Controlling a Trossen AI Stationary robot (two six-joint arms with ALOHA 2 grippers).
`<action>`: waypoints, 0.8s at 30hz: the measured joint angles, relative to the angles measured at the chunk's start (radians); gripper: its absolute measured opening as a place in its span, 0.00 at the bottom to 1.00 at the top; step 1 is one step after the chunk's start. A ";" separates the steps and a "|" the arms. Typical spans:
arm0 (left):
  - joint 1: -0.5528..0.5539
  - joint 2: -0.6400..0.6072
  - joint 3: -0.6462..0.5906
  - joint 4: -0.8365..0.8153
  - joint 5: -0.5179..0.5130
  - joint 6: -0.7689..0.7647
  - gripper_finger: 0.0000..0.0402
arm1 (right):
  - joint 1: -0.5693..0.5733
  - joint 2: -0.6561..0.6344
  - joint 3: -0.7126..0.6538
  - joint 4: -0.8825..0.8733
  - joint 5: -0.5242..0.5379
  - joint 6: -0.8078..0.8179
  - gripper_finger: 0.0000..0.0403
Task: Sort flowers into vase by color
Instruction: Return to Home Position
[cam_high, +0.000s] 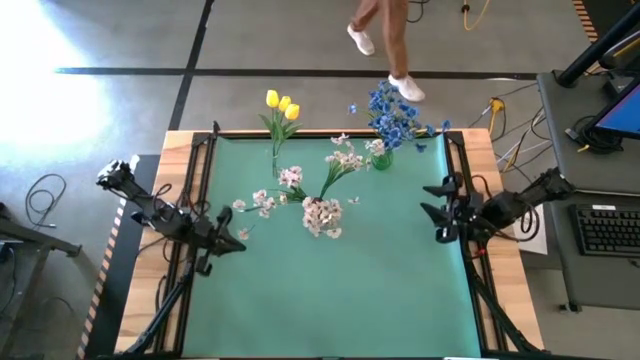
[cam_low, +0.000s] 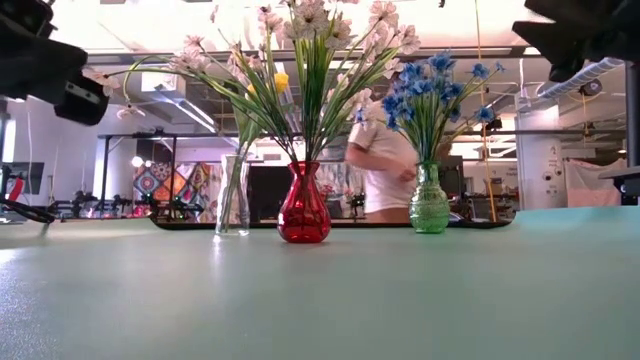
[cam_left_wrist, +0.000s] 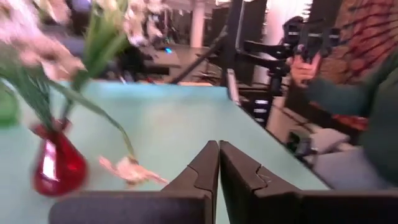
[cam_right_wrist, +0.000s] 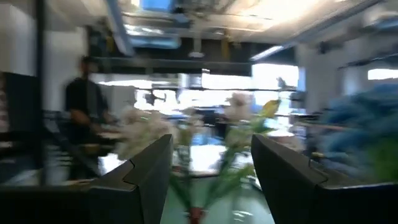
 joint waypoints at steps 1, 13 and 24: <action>0.000 -0.003 0.000 0.005 -0.020 0.027 0.00 | -0.004 0.000 0.000 0.006 0.027 -0.025 0.52; 0.000 0.022 0.002 -0.008 -0.339 -0.051 0.00 | -0.023 0.009 -0.001 -0.085 0.224 0.034 0.52; 0.002 0.060 0.002 0.023 -0.394 -0.094 0.00 | -0.023 0.024 -0.001 -0.128 0.223 0.132 0.52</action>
